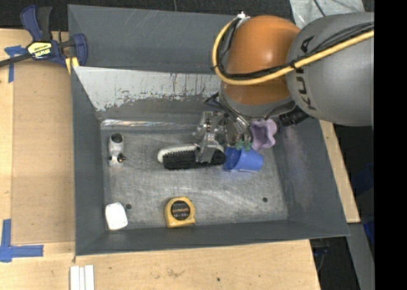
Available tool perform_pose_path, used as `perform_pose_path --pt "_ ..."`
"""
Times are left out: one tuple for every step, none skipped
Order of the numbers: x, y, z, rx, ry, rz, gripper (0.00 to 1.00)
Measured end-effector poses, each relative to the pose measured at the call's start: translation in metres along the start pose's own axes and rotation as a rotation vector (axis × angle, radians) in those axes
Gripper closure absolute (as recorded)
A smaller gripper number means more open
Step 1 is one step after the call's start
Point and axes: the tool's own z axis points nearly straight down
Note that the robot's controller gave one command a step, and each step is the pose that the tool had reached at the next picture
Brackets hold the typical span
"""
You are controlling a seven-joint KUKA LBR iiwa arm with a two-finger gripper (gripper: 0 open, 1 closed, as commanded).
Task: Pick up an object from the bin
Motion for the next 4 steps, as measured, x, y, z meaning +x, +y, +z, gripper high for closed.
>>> perform_pose_path --pt "-0.003 -0.003 -0.024 0.0 0.002 0.041 1.0" --pt "0.004 -0.017 -0.002 -0.003 -0.011 0.14 1.0" --pt "-0.034 0.017 0.008 -0.002 -0.004 0.258 0.0" --pt "-0.033 0.017 0.007 -0.001 -0.003 0.257 0.0"
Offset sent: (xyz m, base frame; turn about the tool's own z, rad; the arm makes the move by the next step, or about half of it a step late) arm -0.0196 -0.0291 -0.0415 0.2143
